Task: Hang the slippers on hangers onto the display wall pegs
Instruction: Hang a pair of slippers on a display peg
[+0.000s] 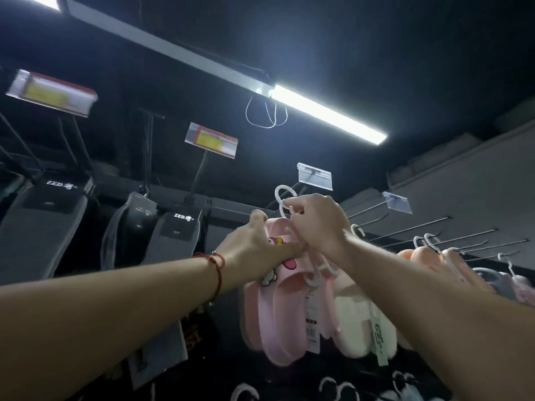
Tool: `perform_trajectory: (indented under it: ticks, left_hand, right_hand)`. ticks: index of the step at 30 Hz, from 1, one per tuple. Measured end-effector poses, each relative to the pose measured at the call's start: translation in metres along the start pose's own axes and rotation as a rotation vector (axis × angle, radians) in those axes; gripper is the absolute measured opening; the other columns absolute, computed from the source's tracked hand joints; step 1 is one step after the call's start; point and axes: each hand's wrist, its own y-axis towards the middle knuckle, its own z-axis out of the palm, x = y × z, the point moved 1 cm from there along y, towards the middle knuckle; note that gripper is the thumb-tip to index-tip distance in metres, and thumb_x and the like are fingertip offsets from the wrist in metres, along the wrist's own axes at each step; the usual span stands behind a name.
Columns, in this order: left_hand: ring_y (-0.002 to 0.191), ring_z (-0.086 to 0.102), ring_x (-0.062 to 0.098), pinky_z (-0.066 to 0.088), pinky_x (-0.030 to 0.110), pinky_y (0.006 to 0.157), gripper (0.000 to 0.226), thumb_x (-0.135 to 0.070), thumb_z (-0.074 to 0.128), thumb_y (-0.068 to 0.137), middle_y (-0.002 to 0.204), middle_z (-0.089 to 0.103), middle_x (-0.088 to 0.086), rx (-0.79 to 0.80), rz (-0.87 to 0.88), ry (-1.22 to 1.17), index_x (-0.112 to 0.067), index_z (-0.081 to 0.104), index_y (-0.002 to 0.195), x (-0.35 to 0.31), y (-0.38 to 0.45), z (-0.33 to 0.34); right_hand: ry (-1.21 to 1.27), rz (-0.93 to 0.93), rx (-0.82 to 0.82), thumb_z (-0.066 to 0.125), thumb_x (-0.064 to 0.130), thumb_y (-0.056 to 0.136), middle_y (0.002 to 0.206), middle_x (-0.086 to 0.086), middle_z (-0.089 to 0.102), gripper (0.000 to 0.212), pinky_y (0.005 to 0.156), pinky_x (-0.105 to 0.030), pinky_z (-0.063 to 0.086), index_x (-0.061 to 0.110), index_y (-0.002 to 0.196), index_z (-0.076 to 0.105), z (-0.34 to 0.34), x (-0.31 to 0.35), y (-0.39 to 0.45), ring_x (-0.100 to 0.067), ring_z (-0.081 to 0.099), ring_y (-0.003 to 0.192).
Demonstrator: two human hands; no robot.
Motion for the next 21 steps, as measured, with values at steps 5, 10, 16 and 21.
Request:
perform_trajectory:
  ticks: [5, 10, 16, 21]
  left_hand:
    - [0.059, 0.068, 0.016, 0.056, 0.032, 0.058, 0.073, -0.079, 0.067, 0.068, 0.078, 0.071, -0.002, 0.021, 0.054, -0.021, -0.029, 0.043, 0.115, 0.0, 0.027, 0.005]
    - [0.081, 0.069, 0.014, 0.059, 0.036, 0.078, 0.077, -0.084, 0.066, 0.061, 0.095, 0.071, -0.006, 0.047, 0.088, -0.056, -0.035, 0.05, 0.118, 0.003, 0.044, 0.009]
    - [0.061, 0.068, 0.017, 0.06, 0.039, 0.061, 0.055, -0.076, 0.065, 0.064, 0.077, 0.076, -0.005, 0.113, 0.032, -0.04, -0.04, 0.054, 0.104, 0.008, 0.047, 0.021]
    - [0.073, 0.072, 0.016, 0.063, 0.042, 0.072, 0.047, -0.069, 0.061, 0.072, 0.075, 0.073, -0.011, 0.114, 0.022, 0.064, -0.036, 0.055, 0.105, 0.011, 0.042, 0.023]
  right_hand:
    - [-0.027, 0.066, -0.069, 0.053, 0.014, 0.088, 0.112, 0.004, 0.073, 0.041, 0.088, -0.038, 0.053, 0.036, 0.116, 0.072, 0.009, -0.013, 0.018, -0.025, 0.064, 0.106]
    - [-0.026, 0.154, -0.037, 0.053, 0.006, 0.078, 0.099, -0.001, 0.074, 0.038, 0.086, -0.04, 0.055, 0.022, 0.107, 0.073, 0.016, -0.028, 0.028, -0.028, 0.066, 0.099]
    - [0.031, 0.158, -0.008, 0.055, 0.007, 0.079, 0.099, 0.003, 0.075, 0.04, 0.088, -0.037, 0.054, 0.028, 0.106, 0.076, 0.032, -0.045, 0.025, -0.023, 0.065, 0.099]
    - [0.038, 0.121, 0.076, 0.057, 0.011, 0.084, 0.062, 0.005, 0.049, 0.024, 0.064, -0.029, 0.037, 0.03, 0.074, 0.066, 0.045, -0.051, 0.026, -0.021, 0.046, 0.076]
